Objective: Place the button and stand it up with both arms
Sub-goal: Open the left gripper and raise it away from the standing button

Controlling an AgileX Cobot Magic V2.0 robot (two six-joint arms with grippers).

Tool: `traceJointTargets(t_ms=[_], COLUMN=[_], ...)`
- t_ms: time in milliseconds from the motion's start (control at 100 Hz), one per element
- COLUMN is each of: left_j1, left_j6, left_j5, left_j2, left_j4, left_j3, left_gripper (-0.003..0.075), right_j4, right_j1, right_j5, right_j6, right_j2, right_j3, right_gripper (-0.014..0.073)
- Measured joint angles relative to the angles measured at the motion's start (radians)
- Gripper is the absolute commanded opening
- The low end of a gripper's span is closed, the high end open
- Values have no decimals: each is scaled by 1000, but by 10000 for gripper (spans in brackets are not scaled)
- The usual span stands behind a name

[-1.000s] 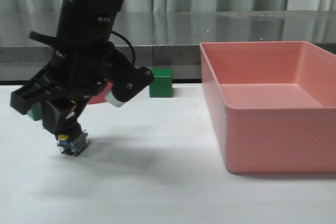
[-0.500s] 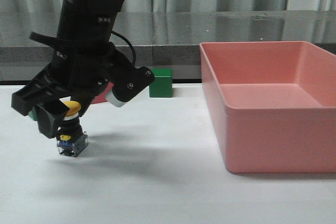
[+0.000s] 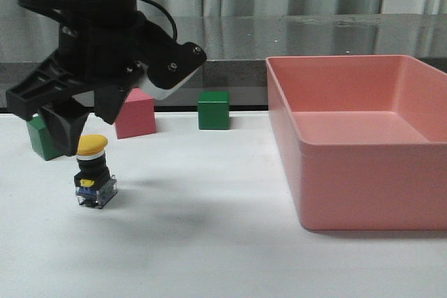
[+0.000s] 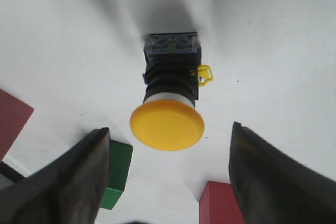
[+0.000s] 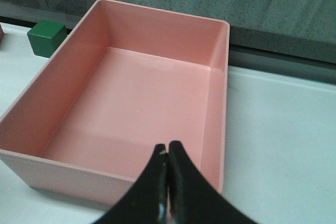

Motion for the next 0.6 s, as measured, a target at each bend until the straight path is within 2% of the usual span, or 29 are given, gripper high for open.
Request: traceJointTargets(t_ms=[240, 310, 400, 570, 600], left_j1=[0, 0, 0, 3, 10], left_j6=[0, -2, -50, -251, -292], left_j5=[2, 4, 7, 13, 13], left_j2=[-80, -110, -150, -198, -202], left_j4=[-6, -6, -6, -20, -33], left_j3=[0, 0, 0, -6, -11], left_gripper=[459, 428, 323, 10, -18], right_j4=[0, 0, 0, 0, 0], right_j1=[0, 0, 0, 0, 0], right_j5=[0, 0, 0, 0, 0], right_j6=[0, 0, 0, 0, 0], right_j2=[0, 0, 0, 0, 0], right_j3=[0, 0, 0, 0, 0], right_gripper=[-57, -57, -57, -57, -57])
